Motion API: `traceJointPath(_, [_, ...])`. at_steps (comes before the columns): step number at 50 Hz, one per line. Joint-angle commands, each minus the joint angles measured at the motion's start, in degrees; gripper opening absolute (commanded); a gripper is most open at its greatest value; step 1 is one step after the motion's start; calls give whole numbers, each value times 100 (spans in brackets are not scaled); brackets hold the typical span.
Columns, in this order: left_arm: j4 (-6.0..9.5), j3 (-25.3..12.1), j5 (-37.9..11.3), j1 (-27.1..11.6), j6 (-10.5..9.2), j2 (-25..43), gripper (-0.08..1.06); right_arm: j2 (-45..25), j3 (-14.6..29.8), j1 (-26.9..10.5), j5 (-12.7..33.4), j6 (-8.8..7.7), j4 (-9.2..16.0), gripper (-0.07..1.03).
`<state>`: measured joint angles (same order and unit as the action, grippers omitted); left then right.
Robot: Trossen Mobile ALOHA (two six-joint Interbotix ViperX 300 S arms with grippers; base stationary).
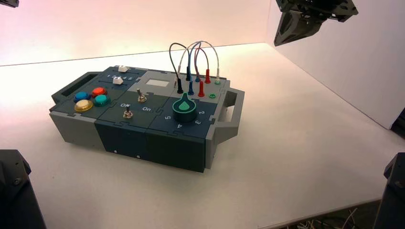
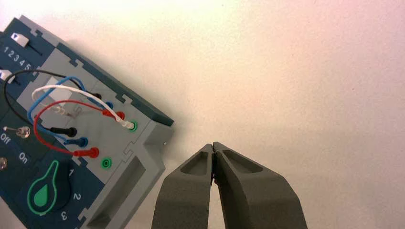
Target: Move the box to the left.
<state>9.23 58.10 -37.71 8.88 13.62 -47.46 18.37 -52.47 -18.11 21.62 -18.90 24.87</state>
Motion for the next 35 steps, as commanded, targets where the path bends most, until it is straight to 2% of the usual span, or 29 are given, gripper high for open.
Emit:
traceJointPath(1, [0,-79,44,-18,26,-9,-3,97,79,-26,-53,9,18,-2])
traceJointPath(19, [-18,-88,44,-26,53,-9,-3,123,-88,-26,-53,9,18,-2])
traceJointPath(28, [-79,-123,-88,-26,378,18,-3,176,-220,-26,-26,9,18,-2])
traceJointPath(35, [-123,-123,-97,-26,422,141,-3,229,-237,-35,-18,9,35,-2])
